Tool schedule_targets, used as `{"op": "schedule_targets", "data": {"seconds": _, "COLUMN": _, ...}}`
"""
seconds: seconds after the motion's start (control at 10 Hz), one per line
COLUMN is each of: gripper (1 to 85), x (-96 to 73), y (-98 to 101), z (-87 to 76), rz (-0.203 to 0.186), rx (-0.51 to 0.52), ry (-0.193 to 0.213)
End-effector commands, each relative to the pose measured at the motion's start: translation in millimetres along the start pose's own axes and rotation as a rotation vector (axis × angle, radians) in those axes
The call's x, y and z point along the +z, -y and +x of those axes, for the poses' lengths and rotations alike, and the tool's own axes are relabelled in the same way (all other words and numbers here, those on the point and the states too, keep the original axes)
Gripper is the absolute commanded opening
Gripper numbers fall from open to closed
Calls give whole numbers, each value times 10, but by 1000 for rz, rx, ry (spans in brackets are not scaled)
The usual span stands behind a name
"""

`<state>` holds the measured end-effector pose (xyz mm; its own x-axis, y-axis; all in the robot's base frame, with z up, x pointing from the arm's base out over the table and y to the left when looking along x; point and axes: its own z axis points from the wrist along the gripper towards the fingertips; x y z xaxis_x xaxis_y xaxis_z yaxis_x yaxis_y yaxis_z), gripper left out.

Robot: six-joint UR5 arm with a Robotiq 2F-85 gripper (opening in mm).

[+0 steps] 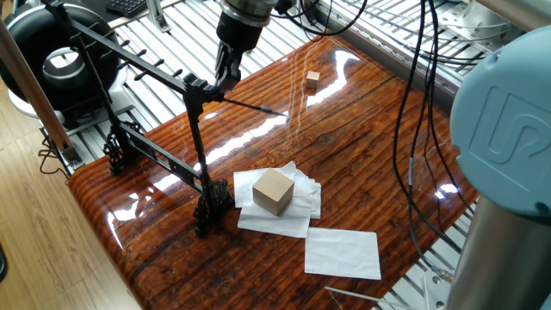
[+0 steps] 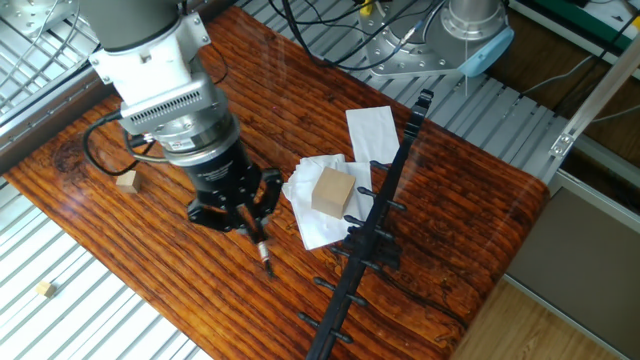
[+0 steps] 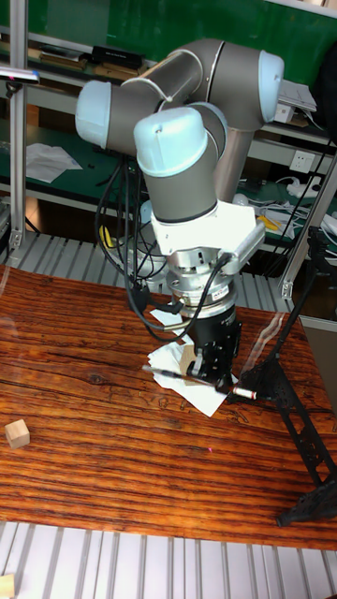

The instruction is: Place the brush on the pen rack

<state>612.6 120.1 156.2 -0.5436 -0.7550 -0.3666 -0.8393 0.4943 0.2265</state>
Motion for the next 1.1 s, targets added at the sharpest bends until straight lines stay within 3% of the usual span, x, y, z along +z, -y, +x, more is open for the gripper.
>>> {"op": "schedule_targets", "data": {"seconds": 0.0, "gripper": 13, "x": -7, "y": -27, "z": -18, "rz": -8, "rx": -23, "ry": -3}}
{"op": "schedule_targets", "data": {"seconds": 0.1, "gripper": 13, "x": -3, "y": 44, "z": 17, "rz": 16, "rx": -39, "ry": -19}}
{"op": "schedule_targets", "data": {"seconds": 0.4, "gripper": 13, "x": 4, "y": 74, "z": 75, "rz": 24, "rx": -35, "ry": -46}}
{"op": "schedule_targets", "data": {"seconds": 0.7, "gripper": 13, "x": -2, "y": 227, "z": 225, "rz": 77, "rx": -64, "ry": -109}}
{"op": "schedule_targets", "data": {"seconds": 1.0, "gripper": 13, "x": 8, "y": 248, "z": 233, "rz": 81, "rx": -65, "ry": -112}}
